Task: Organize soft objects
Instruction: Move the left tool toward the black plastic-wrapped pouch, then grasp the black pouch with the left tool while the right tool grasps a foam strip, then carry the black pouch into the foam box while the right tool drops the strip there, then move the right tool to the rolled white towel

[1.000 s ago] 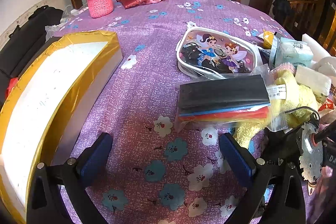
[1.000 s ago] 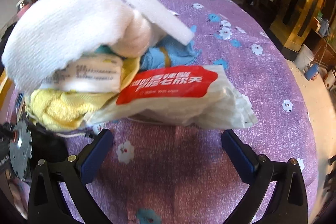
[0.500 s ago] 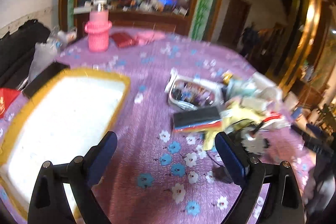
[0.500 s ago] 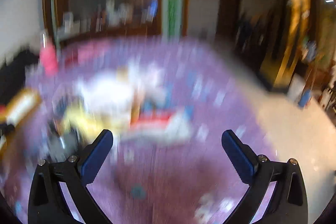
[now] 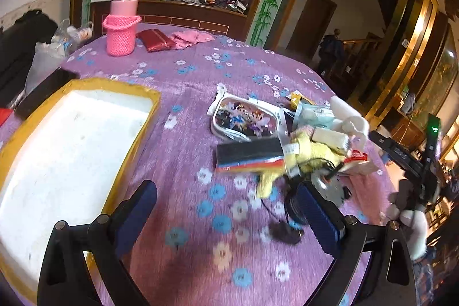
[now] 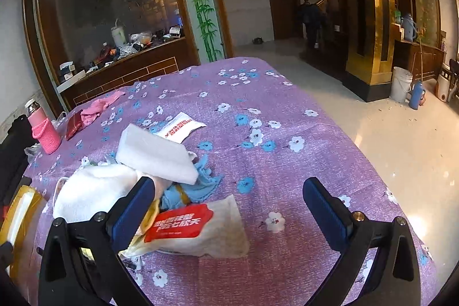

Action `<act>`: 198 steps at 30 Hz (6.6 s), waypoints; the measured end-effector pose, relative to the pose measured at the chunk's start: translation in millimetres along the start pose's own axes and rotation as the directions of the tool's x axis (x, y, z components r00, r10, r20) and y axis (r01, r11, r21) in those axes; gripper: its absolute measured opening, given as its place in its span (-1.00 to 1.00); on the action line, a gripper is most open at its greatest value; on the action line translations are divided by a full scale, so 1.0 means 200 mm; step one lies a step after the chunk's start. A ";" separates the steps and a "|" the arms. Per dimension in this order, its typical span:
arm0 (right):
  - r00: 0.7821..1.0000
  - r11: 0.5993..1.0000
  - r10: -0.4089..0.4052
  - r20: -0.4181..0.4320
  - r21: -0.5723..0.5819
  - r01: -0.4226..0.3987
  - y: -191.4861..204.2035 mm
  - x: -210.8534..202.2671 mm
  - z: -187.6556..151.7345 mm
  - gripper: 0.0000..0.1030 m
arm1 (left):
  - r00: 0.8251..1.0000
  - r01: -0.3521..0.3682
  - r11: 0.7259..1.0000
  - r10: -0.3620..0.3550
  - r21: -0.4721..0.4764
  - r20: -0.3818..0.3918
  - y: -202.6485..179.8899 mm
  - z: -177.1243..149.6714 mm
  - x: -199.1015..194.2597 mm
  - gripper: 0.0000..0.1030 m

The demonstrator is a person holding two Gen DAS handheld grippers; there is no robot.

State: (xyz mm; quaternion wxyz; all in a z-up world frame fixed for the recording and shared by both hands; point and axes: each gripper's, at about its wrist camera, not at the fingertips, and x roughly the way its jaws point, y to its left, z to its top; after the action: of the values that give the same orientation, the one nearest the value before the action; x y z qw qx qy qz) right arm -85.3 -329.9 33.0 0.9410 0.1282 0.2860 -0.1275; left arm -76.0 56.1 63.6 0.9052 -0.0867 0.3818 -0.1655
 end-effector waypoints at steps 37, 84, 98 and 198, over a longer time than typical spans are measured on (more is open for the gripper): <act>0.975 0.977 0.212 -0.063 0.046 -0.209 -0.09 -0.06 0.04 1.00 | 0.978 0.120 0.914 -0.041 0.387 -0.205 -0.23 -0.01 0.19 0.80; 0.921 0.928 0.094 -0.379 -0.302 -0.219 0.38 0.36 0.28 -0.71 | 0.942 0.183 0.941 -0.085 0.284 -0.326 -0.20 0.06 0.48 -0.29; 0.949 0.922 0.221 -0.224 -0.269 -0.278 0.40 -0.26 0.42 -0.72 | 0.966 0.242 0.961 -0.225 0.134 -0.127 -0.03 0.12 -0.03 -0.28; 0.965 0.952 0.263 -0.012 0.164 -0.257 -0.18 -0.06 -0.04 0.95 | 0.981 0.130 0.989 -0.118 0.074 -0.157 -0.25 0.07 0.12 0.61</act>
State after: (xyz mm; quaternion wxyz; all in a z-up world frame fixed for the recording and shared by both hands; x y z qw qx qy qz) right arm -110.3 -359.9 27.9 0.9312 0.2424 0.2710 -0.0232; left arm -61.5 0.1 71.6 0.8641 -0.0591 0.4363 -0.2437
